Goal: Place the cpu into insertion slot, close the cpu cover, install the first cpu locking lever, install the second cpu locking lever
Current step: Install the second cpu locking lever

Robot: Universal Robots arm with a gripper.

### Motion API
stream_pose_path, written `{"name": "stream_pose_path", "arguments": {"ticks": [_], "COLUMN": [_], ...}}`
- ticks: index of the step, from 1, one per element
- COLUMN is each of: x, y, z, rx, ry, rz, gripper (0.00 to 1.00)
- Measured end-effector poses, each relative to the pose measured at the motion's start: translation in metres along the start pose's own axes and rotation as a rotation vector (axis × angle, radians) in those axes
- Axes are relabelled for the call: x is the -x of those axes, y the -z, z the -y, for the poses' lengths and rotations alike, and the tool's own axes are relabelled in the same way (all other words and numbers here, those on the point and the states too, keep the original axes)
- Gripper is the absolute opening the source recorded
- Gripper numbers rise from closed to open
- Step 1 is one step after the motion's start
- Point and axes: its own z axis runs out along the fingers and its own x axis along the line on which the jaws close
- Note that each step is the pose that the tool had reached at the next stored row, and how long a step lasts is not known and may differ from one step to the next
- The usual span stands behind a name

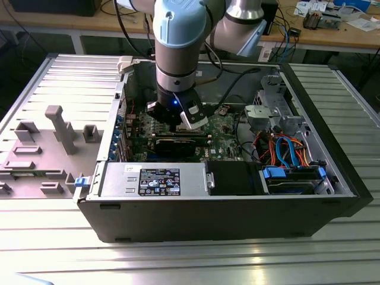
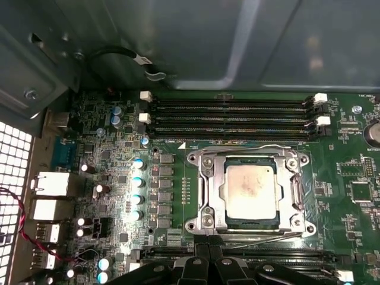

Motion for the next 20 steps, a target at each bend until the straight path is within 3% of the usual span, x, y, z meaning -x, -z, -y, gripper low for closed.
{"name": "stream_pose_path", "arguments": {"ticks": [4,7,10,14,20], "x": [0.0001,0.0001,0.0001,0.0,-0.0016], "y": [-0.0042,-0.0088,-0.0105,-0.0138,-0.0173], "z": [0.0009,0.0019,0.0023,0.0039,0.0051], "rx": [0.0068,0.0081,0.0305,0.0414,0.0639], "ry": [0.005,0.009,0.01,0.013,0.016], "rz": [-0.0011,-0.0024,-0.0031,-0.0038,-0.0053], "gripper": [0.11,0.11,0.11,0.11,0.11]}}
